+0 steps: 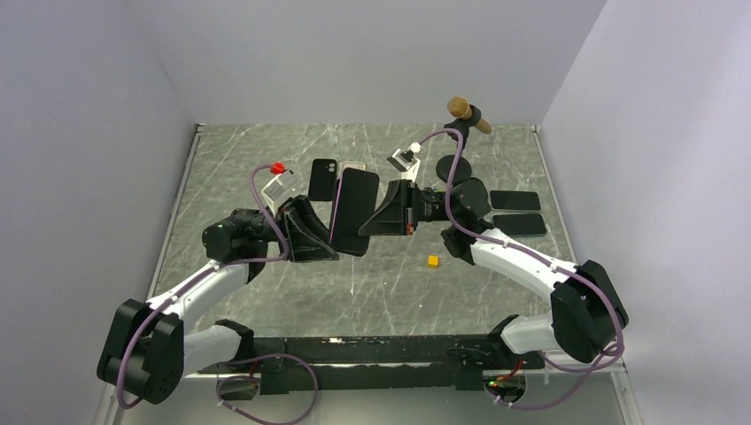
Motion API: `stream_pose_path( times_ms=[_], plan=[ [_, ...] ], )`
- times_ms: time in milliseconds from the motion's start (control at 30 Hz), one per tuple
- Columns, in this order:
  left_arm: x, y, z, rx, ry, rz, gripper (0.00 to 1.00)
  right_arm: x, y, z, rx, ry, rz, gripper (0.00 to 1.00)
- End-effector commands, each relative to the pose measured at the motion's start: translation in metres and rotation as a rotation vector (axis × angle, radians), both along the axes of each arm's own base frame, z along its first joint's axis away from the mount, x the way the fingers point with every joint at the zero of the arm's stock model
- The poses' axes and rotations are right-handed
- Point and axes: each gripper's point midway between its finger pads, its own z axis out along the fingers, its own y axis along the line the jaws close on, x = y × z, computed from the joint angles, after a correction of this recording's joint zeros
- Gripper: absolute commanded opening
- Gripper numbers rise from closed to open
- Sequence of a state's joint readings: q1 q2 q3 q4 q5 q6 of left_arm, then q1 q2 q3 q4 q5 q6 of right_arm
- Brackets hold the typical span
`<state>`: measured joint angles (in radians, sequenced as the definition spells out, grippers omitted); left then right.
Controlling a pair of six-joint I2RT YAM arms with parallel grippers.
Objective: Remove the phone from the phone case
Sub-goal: Remove the phone case from the phone.
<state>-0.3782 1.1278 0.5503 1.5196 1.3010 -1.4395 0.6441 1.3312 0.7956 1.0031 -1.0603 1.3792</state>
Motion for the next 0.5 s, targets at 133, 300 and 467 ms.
stream_pose_path(
  times_ms=[133, 300, 467],
  plan=[
    [-0.002, 0.002, 0.022, -0.144, -0.122, 0.063, 0.45, 0.009, 0.012, -0.019, -0.02, -0.038, -0.042, 0.0],
    [0.008, -0.001, -0.001, -0.118, -0.015, 0.081, 0.5, 0.022, 0.02, -0.051, -0.087, -0.007, -0.089, 0.0],
    [0.032, -0.007, -0.05, -0.063, 0.157, 0.146, 0.47, 0.033, 0.025, -0.094, -0.155, 0.046, -0.116, 0.0]
  ],
)
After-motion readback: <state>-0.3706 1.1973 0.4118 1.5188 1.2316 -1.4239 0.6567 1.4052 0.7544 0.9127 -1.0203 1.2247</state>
